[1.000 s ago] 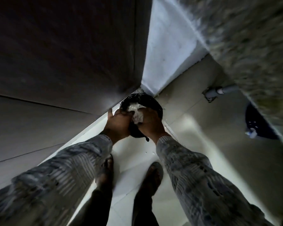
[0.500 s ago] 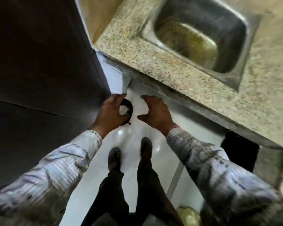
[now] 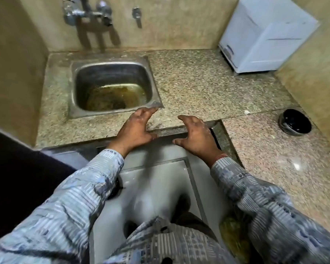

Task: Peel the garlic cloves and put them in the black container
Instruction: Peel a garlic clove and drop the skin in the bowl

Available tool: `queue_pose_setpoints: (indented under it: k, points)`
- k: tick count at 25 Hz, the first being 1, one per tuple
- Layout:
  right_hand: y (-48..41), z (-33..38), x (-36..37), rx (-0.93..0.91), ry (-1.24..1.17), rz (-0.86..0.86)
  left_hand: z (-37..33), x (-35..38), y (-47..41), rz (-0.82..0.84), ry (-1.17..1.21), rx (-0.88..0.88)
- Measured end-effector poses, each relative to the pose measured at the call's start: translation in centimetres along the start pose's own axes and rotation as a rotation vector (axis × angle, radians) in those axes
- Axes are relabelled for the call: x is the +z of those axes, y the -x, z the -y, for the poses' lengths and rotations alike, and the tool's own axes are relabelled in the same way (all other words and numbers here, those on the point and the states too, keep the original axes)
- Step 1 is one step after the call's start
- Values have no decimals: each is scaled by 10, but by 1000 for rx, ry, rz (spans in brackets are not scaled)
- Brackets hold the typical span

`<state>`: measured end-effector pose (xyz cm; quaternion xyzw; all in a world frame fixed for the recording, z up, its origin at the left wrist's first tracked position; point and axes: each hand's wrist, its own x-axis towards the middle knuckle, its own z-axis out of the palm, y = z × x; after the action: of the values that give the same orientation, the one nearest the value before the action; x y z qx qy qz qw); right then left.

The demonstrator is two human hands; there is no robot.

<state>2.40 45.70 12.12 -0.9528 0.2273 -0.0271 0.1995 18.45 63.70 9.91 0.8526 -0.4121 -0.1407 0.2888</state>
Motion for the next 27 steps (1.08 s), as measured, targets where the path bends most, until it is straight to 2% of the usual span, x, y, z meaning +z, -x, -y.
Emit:
queue_pose_setpoints:
  k: [6, 10, 16, 22, 27]
  points:
    - [19, -113, -54, 240, -33, -147, -101, 64, -104, 164, -54, 245]
    - [25, -198, -77, 359, -22, -232, -174, 124, -161, 248, -46, 348]
    - [41, -338, -118, 569, -64, -241, -272, 220, -247, 368, -52, 474]
    - [29, -430, -115, 740, -161, -269, -319, 292, -313, 515, -85, 468]
    - [-16, -472, -89, 917, -269, -249, -304, 322, -373, 434, -168, 393]
